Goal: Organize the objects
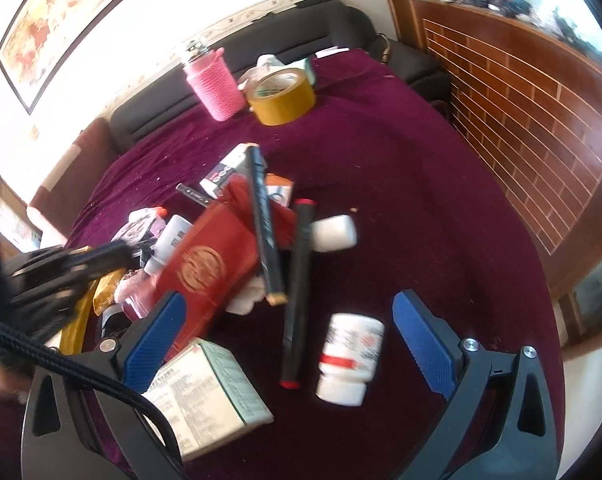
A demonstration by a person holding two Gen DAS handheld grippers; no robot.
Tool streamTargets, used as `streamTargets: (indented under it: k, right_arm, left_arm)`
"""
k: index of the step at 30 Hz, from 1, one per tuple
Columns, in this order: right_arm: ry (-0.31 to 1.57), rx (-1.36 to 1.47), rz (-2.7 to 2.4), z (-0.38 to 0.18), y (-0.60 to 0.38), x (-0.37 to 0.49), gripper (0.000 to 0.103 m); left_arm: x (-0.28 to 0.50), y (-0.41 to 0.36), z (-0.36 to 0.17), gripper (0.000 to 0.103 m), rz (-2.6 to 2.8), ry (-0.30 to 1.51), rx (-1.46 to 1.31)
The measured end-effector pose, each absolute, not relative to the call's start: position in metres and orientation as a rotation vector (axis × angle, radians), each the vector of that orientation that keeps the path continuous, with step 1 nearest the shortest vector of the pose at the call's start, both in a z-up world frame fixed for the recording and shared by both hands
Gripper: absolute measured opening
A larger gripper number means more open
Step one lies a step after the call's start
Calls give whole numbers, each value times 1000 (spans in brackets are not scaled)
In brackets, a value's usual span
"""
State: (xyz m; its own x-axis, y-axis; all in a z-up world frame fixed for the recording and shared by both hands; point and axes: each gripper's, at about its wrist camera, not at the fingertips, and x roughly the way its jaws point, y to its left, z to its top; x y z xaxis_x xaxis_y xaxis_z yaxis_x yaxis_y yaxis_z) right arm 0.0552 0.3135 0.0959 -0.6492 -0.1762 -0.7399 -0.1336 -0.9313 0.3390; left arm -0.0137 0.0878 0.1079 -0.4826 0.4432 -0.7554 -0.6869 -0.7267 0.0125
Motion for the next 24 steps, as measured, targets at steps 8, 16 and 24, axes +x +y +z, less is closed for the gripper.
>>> streamTargets:
  k: [8, 16, 24]
  right_arm:
    - [-473, 1275, -2752, 96, 284, 50, 103]
    - [-435, 1250, -2781, 112, 275, 57, 103]
    - [-470, 1271, -2773, 112, 269, 49, 103]
  left_arm:
    - [-5, 14, 120, 33, 2375, 127, -1053]
    - [-22, -72, 122, 65, 2570, 15, -1097]
    - [-93, -64, 92, 65, 2465, -4, -1246]
